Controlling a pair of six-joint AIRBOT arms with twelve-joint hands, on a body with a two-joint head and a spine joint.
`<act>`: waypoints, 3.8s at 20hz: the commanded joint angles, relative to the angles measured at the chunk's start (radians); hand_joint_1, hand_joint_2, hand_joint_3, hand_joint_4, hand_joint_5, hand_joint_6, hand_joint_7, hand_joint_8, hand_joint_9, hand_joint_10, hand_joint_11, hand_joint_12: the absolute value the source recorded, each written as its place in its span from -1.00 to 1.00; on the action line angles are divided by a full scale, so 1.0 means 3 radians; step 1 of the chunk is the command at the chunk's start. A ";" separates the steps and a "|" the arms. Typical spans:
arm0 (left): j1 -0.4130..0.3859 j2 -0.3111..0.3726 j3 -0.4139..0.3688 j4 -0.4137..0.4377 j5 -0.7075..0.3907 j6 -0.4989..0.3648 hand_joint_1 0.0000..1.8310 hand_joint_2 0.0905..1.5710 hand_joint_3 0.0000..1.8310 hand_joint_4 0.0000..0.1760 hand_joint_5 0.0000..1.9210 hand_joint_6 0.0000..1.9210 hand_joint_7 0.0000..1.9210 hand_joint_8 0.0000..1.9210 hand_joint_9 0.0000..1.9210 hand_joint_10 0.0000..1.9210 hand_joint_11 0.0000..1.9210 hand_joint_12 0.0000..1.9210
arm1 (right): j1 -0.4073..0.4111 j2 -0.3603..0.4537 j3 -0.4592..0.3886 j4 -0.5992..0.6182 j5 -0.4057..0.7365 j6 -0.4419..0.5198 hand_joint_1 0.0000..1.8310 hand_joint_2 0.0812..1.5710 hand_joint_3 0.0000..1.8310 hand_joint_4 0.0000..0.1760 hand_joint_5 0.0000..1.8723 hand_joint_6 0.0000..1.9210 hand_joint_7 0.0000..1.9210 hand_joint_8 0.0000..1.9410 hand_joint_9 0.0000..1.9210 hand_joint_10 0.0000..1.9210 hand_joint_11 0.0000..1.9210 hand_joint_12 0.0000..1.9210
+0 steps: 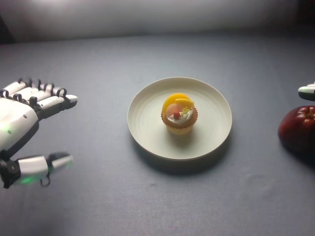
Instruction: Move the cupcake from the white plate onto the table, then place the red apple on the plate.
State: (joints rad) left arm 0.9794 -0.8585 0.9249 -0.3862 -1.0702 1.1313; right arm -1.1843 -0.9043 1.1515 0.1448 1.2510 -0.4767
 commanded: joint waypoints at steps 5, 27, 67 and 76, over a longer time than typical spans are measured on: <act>-0.0099 -0.0073 0.0071 0.0054 -0.0365 -0.0026 -0.20 0.16 -1.00 -0.27 -0.64 -1.00 -0.79 -1.00 -0.81 -1.00 -1.00 -0.55 | 0.0045 0.0007 0.0001 0.0078 0.0394 0.0007 -0.06 0.37 -1.00 -0.87 -0.54 -0.99 -0.57 -1.00 -0.62 -1.00 -0.79 -0.45; -0.1608 -0.1688 0.1398 0.0775 0.1117 -0.0422 -0.01 0.05 -1.00 0.20 -0.53 -1.00 -0.50 -1.00 -0.54 -0.99 -0.93 -0.14 | 0.0257 -0.0105 0.0052 -0.0077 0.0598 0.0006 -0.12 0.31 -1.00 1.00 -1.00 -1.00 -1.00 -1.00 -0.96 -1.00 -1.00 -0.60; -0.0193 -0.0479 0.0430 -0.0139 0.0132 -0.0111 0.34 0.18 -1.00 -1.00 -0.14 -1.00 -0.09 -1.00 -0.04 -0.97 -0.33 -0.43 | 0.0146 -0.0119 0.0005 0.0005 0.0595 0.0085 -0.06 0.38 -1.00 0.85 -1.00 -1.00 -0.93 -1.00 -0.85 -1.00 -0.98 -0.46; -0.0097 -0.0478 0.0397 -0.0234 0.0051 -0.0112 -0.03 0.12 -1.00 -0.16 -0.69 -1.00 -0.63 -1.00 -0.53 -1.00 -0.82 -0.08 | 0.0126 -0.0119 -0.0002 0.0028 0.0595 0.0094 -0.04 0.37 -1.00 0.96 -1.00 -1.00 -0.92 -1.00 -0.86 -1.00 -1.00 -0.45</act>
State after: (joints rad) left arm 0.9535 -1.0080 1.0435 -0.4717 -0.9478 1.0966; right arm -1.1515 -0.9409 1.1507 0.1345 1.3075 -0.4572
